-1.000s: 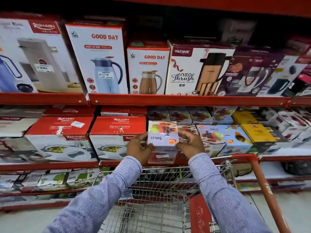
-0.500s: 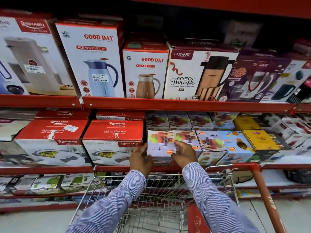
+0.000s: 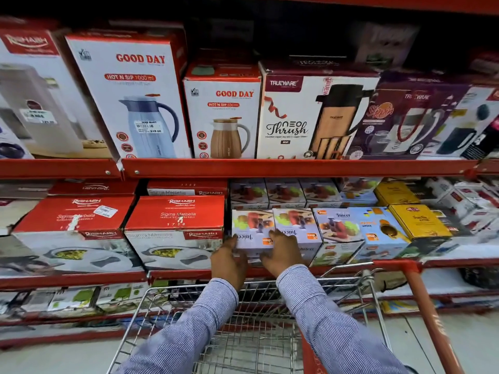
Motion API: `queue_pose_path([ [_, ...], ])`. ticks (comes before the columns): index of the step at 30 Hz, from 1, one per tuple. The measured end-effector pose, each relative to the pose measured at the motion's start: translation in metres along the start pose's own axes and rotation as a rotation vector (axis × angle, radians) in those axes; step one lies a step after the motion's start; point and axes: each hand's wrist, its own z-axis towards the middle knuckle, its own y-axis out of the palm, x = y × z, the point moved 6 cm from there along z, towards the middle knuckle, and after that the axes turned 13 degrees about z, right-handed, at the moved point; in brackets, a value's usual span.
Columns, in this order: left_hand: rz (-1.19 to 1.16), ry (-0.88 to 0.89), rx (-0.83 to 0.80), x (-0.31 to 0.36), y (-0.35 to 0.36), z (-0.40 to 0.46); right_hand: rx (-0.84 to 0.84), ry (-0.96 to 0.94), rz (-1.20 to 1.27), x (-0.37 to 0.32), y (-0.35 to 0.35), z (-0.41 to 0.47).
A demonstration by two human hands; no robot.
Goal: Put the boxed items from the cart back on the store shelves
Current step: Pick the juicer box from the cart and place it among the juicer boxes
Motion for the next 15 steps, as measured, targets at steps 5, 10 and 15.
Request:
queue_pose_path([
  [5,0.044,0.042,-0.092,0.006,0.012,0.001,0.027,-0.024,-0.149,-0.001,0.005,0.001],
  [10,0.093,0.073,-0.121,0.005,0.012,0.002,0.008,-0.017,-0.216,0.001,0.003,0.003],
  [15,0.212,0.138,-0.134,0.008,0.003,0.000,0.016,-0.068,-0.232,0.001,-0.005,0.005],
])
